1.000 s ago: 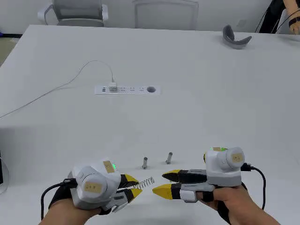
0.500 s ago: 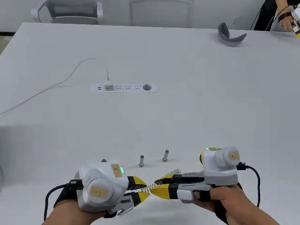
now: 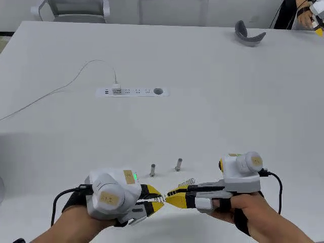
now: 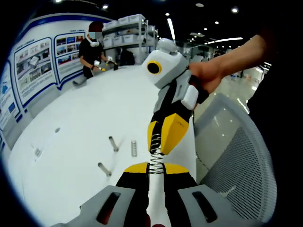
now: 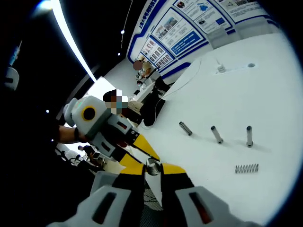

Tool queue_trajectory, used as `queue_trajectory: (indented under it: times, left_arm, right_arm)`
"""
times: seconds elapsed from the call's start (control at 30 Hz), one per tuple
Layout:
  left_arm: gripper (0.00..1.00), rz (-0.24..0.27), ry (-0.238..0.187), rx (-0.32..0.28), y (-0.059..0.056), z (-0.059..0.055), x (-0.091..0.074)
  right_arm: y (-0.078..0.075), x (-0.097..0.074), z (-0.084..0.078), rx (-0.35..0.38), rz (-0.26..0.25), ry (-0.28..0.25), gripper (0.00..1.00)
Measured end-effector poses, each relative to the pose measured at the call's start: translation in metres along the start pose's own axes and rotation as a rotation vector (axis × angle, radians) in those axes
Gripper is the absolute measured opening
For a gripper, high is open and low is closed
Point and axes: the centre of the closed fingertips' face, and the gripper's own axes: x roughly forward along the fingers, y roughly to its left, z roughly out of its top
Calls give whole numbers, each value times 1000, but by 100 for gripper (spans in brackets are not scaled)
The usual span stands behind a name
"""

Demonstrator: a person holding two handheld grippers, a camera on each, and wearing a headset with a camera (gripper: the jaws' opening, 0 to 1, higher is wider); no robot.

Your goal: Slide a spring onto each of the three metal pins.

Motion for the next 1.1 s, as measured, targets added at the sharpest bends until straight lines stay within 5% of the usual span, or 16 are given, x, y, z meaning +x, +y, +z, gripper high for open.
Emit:
queue_trajectory:
  times: [0.6, 1.1]
  left_arm:
    - [10, -63, 5, 31, -5, 5, 7]
    - [10, -111, -22, -5, -6, 13, 8]
  right_arm:
    - [1, -5, -5, -10, -30, 31, 12]
    - [6, -11, -1, -179, -60, 125, 12]
